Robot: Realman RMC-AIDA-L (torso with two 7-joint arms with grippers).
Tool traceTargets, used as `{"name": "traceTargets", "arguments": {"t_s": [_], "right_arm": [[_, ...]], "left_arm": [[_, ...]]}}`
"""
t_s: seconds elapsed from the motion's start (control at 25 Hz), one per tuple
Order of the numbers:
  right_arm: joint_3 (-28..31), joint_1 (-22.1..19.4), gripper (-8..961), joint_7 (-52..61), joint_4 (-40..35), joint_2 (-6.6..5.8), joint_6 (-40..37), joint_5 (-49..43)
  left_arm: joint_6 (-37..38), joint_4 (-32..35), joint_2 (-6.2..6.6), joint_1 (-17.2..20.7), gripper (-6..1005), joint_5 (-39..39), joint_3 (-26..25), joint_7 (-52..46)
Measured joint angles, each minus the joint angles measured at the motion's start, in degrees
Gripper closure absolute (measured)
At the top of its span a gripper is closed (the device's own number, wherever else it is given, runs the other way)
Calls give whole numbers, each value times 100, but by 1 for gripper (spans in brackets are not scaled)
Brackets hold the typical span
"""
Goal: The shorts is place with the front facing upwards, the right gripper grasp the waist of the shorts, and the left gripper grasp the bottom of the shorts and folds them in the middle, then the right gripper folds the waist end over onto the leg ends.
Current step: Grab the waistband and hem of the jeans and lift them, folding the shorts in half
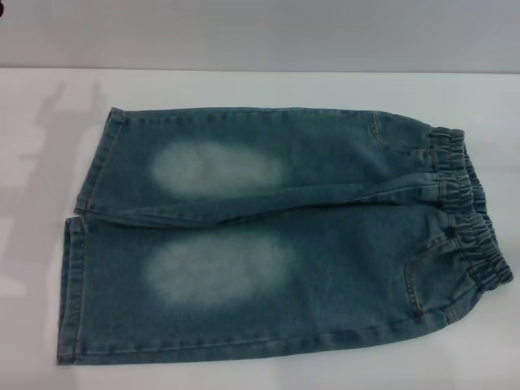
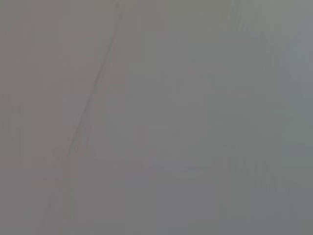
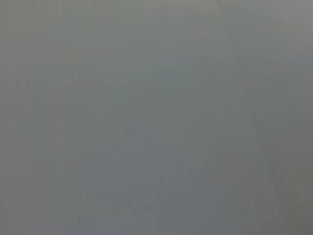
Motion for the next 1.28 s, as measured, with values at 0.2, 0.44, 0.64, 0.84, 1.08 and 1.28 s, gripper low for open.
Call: {"name": "traceTargets", "arguments": {"t_s": [0.2,0.44,0.64,0.84,1.08,1.28], "right_arm": [[3,11,511,35,-49,23,-51,0],[17,58,511,75,-48,34,-62,19],[-3,84,511,108,-29,37,-42,-17],[-6,91,511,112,-19,38,-6,-17],[-7,90,512,115,-17,38,16,-17],[-7,88,512,210,-13,37,69,-17]], "left_arm": [[15,-1,-23,-1,367,-34,-27,2],[10,-21,-30,-22,368,7,36,10],[22,-21,-33,-39,367,29,97,-32],[-59,37,41,-50,368,74,309,-493],[-556,851,238,142,367,161,1269,-1068],[-1290,1380,689,71,367,902,1683,-2288]]}}
